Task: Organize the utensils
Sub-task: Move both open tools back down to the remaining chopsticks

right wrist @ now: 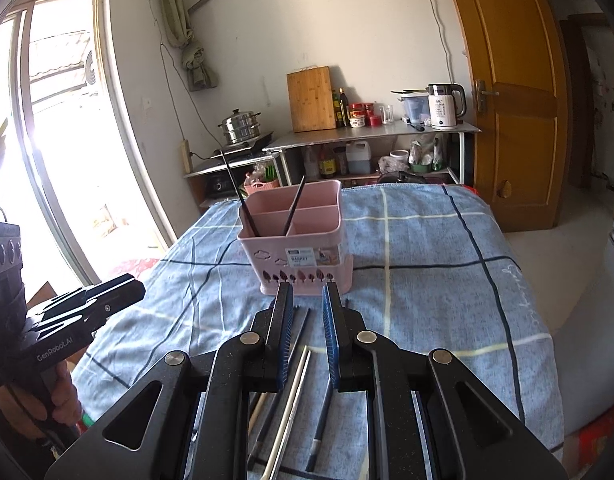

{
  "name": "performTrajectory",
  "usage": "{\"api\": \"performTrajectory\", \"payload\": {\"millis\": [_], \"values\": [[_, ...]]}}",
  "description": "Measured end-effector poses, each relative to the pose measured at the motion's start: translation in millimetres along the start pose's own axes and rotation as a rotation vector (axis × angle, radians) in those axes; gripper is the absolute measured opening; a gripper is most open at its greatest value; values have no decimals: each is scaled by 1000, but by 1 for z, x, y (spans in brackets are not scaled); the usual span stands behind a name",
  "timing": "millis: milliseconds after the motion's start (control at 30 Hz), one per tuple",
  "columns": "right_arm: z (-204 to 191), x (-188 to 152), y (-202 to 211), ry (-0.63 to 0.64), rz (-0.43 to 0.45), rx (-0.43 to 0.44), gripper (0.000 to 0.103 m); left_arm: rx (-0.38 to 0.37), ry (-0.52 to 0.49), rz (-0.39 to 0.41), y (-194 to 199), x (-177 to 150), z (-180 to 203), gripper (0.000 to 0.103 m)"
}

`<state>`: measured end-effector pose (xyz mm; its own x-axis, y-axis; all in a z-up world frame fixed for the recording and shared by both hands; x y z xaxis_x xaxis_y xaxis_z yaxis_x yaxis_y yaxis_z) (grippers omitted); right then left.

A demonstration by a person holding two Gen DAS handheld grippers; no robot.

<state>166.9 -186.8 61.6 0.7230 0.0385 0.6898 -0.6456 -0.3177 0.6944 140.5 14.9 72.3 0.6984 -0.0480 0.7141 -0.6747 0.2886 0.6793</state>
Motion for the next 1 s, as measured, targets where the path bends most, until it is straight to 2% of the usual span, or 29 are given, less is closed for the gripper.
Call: {"api": "performTrajectory", "payload": {"millis": [500,1000], "values": [[12,-27,-30,-12,-80,-31,15,-18,22,-106,-47,-26,-2,29],[27,-38,-103,-29,-237,-31,15,-31,17,-307,-141,-26,-5,29]]}}
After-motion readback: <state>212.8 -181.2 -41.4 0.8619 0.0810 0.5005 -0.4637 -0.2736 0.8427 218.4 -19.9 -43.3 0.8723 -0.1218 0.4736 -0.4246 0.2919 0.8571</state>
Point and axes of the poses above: each gripper's, at about its wrist camera, not at the fingertips, and y roughly against the way its jaws point, z to its right, x to its top, the point moved 6 cm from there along -y, roughly the way its jaws point, and after that the axes turned 13 degrees about -z, right-handed, at the moved point
